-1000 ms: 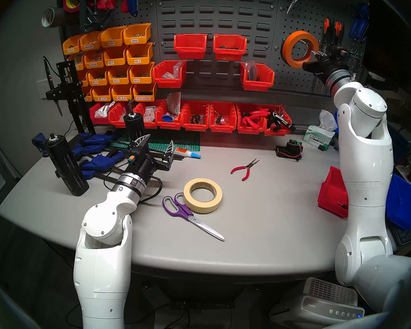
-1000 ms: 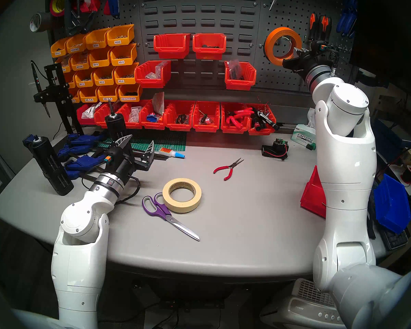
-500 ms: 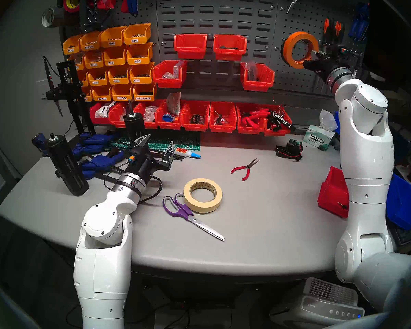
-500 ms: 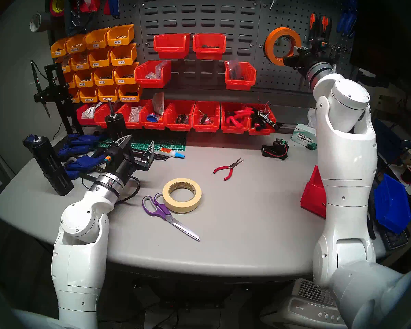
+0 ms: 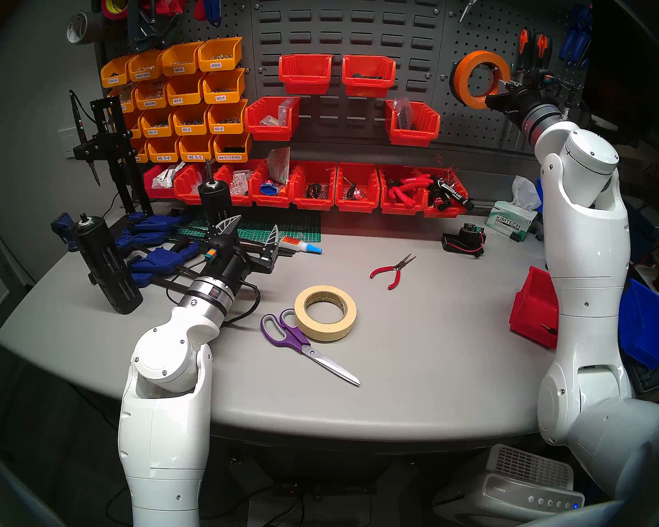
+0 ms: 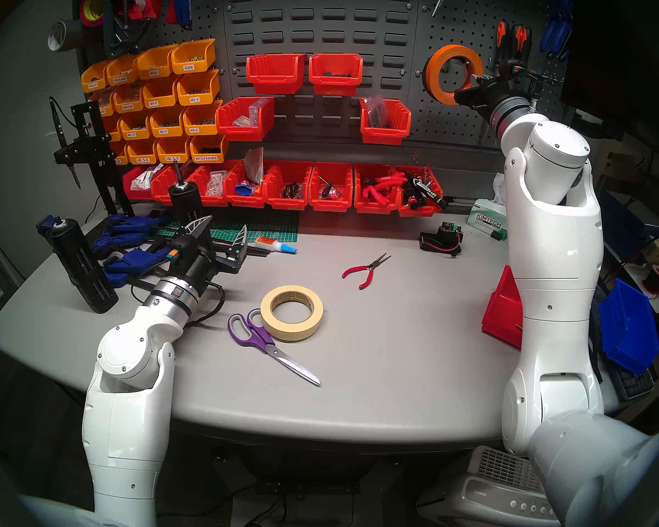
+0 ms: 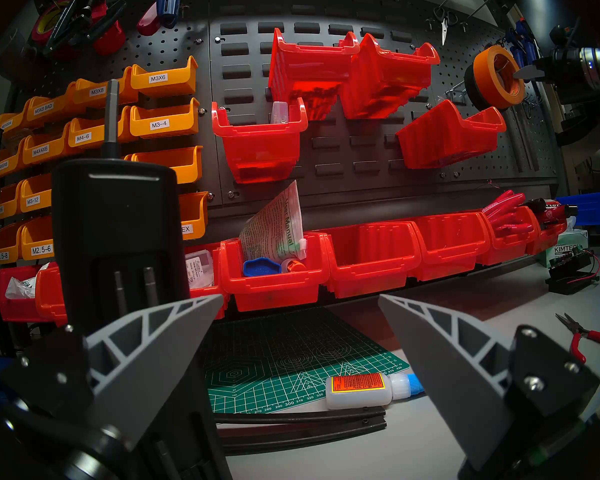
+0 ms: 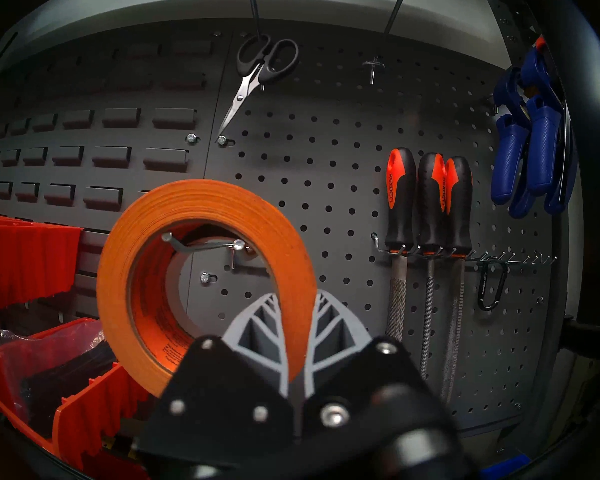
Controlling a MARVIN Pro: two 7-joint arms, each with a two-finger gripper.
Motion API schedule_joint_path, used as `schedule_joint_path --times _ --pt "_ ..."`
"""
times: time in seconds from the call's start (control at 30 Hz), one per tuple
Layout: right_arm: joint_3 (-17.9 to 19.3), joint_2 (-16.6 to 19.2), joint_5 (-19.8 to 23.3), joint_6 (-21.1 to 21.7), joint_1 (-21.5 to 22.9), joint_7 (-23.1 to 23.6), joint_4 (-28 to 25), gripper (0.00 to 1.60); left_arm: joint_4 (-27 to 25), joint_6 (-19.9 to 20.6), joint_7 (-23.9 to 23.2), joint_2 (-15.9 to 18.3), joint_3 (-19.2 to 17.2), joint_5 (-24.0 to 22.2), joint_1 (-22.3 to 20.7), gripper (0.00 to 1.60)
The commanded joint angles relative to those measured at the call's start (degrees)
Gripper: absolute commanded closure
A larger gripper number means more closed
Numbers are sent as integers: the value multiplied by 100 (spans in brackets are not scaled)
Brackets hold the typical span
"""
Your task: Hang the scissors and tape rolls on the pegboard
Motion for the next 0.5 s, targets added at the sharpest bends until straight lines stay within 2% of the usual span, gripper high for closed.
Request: schedule_joint_path --times 0.0,0.47 --pt "-96 47 -47 -28 485 20 27 160 0 -33 1 0 2 0 -2 0" --pt "-341 63 -222 -90 768 -94 482 160 0 -34 1 0 2 0 -2 0"
